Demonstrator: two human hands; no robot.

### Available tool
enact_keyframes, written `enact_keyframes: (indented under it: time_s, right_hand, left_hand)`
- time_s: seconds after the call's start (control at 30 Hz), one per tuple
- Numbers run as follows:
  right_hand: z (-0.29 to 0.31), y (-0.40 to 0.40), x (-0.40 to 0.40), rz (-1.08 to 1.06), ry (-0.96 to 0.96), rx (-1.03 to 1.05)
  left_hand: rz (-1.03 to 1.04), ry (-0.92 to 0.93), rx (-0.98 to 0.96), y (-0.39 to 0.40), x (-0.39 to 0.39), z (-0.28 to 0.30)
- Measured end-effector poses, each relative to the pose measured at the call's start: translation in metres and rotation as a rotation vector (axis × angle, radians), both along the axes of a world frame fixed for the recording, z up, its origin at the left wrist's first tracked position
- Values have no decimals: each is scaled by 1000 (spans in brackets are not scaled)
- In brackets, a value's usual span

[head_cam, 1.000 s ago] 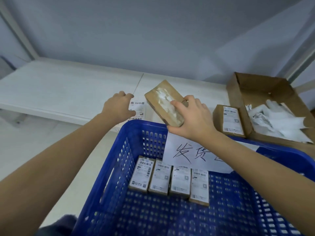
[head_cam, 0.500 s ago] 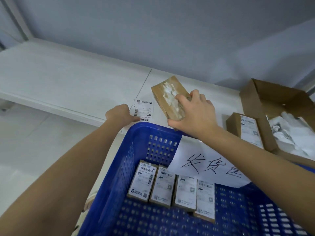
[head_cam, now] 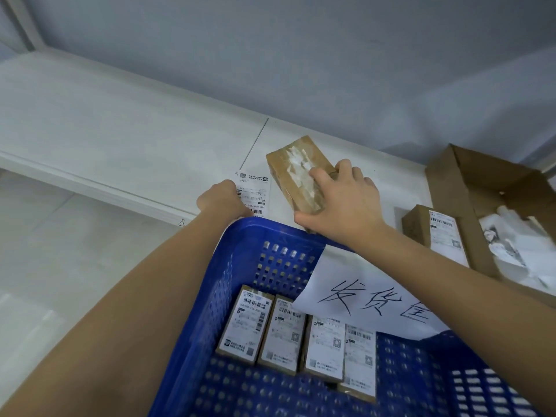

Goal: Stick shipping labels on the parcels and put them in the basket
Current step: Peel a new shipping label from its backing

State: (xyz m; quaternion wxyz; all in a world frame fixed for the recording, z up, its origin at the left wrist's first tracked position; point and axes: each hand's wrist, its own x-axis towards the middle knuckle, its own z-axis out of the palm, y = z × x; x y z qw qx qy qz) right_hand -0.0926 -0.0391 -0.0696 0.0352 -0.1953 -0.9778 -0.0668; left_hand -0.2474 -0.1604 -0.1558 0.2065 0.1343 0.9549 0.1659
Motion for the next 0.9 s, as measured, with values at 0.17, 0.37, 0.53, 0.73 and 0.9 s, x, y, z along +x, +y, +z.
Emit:
enact_keyframes:
  time_s: [0.17, 0.37, 0.53, 0.73, 0.9]
  right_hand:
    - [0, -2, 2, 4, -4, 3]
    - [0, -4, 4, 24, -13, 9]
    - [1, -4, 4, 15, -23, -4]
    - [0, -2, 4, 8, -31, -4]
    - [3, -3, 3, 16, -31, -34]
  left_hand:
    - [39, 10, -18, 2, -1, 0]
    - [49, 18, -36, 8, 2, -1]
    - [54, -4, -20, 5, 0, -2]
    - [44, 5, 7, 1, 1, 1]
    - [-34, 172, -10, 1, 1, 2]
